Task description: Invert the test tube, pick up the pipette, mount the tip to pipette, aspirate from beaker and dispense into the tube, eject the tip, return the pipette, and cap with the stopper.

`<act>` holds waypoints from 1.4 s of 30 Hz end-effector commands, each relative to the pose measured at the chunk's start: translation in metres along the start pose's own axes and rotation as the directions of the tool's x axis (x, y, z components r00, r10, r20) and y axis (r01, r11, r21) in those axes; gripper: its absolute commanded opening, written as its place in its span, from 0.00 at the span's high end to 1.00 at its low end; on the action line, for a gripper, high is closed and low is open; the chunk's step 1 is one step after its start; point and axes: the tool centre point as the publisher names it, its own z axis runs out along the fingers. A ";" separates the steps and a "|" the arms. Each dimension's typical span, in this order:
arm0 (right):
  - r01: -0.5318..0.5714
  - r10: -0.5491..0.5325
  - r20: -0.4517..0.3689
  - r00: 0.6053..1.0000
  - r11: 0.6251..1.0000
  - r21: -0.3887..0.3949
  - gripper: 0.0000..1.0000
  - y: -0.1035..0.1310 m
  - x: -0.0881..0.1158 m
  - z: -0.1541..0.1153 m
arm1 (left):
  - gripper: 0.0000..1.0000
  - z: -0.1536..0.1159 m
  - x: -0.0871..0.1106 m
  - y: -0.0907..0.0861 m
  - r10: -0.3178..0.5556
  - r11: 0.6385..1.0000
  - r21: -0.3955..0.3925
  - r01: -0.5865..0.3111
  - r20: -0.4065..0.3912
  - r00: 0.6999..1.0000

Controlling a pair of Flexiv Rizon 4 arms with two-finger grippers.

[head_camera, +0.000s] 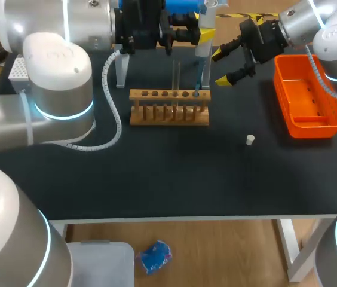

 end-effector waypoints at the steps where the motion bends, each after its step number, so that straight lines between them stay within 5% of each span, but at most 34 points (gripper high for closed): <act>1: -0.009 0.006 -0.030 1.000 0.996 -0.094 0.00 -0.012 0.012 -0.008 | 1.00 0.007 0.004 0.025 -0.003 1.000 0.006 0.003 0.005 1.000; 9: -0.014 -0.007 -0.069 0.998 0.957 -0.291 0.00 -0.006 0.047 -0.021 | 1.00 0.012 0.016 0.058 -0.025 0.999 0.037 0.024 0.019 0.999; 20: -0.033 -0.021 -0.111 0.994 0.888 -0.458 0.00 0.008 0.092 -0.025 | 1.00 0.008 0.015 0.071 -0.034 0.998 0.056 0.032 0.032 0.999; 24: -0.110 -0.014 -0.205 0.979 0.805 -0.583 0.00 0.018 0.107 -0.026 | 1.00 0.008 0.015 0.072 -0.035 0.998 0.051 0.033 0.032 0.999; 42: -0.110 -0.014 -0.205 0.979 0.805 -0.583 0.00 0.018 0.107 -0.026 | 1.00 0.007 0.015 0.073 -0.039 0.999 0.040 0.038 0.037 0.999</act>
